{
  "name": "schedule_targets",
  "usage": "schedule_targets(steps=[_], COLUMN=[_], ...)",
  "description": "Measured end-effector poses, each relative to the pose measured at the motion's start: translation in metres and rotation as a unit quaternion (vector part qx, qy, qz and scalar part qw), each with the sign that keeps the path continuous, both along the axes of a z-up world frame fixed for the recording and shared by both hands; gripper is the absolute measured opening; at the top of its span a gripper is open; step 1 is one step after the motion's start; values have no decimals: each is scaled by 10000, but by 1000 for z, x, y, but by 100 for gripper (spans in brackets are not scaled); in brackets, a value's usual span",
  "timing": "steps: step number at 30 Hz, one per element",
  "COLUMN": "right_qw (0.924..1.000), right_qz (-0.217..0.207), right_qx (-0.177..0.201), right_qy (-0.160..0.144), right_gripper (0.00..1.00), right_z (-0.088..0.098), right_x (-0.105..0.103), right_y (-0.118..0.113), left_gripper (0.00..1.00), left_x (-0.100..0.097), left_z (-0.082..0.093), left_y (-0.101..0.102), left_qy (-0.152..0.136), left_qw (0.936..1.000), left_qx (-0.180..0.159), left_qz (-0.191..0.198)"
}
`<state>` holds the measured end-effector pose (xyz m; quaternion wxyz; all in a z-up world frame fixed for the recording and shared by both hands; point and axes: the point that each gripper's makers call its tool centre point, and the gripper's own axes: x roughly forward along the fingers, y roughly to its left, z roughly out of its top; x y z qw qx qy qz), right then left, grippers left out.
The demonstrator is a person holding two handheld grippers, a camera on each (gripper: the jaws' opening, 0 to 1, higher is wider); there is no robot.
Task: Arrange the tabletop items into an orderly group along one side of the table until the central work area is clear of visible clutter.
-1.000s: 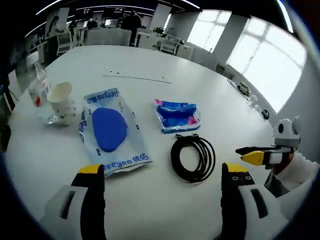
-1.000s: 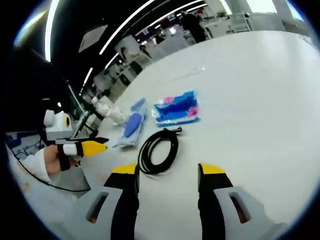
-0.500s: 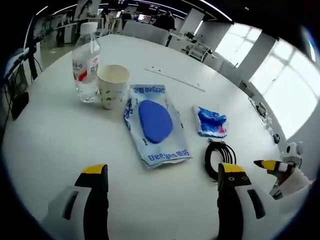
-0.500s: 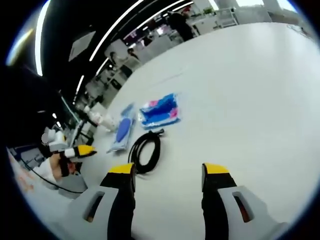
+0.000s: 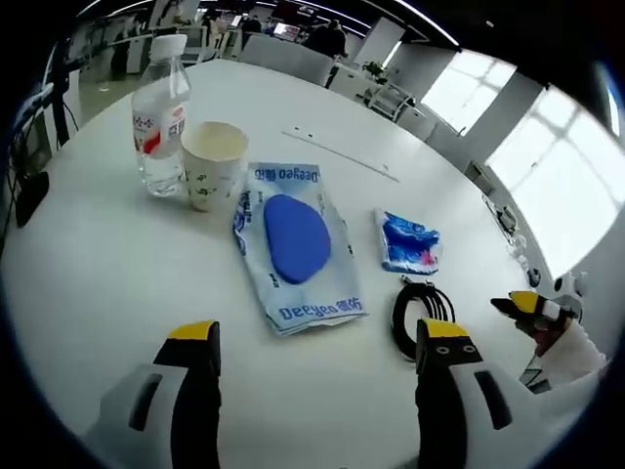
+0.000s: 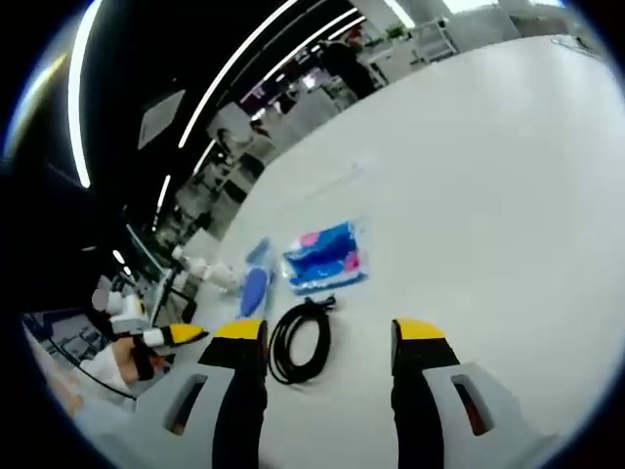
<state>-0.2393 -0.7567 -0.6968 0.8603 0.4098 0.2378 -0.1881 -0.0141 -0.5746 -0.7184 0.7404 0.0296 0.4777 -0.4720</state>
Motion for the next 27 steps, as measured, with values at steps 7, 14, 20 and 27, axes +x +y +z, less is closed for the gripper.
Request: schedule_targets(steps=[7, 14, 20, 27], right_qw=[10000, 9998, 9998, 9995], right_qz=[24, 134, 5, 26], right_qx=[82, 112, 169, 255], right_qy=[14, 10, -123, -167], right_gripper=[44, 44, 44, 43], right_z=[-4, -3, 2, 1], right_x=[-5, -2, 1, 0], right_y=[11, 19, 17, 24], left_gripper=[82, 80, 77, 76], left_x=[-10, -23, -28, -31], left_z=[-2, -6, -9, -10], left_y=[-1, 5, 9, 13], left_qy=[182, 295, 527, 582], left_qw=[9997, 9994, 9983, 9979], left_qx=[-127, -152, -179, -202], left_qz=[118, 119, 172, 202])
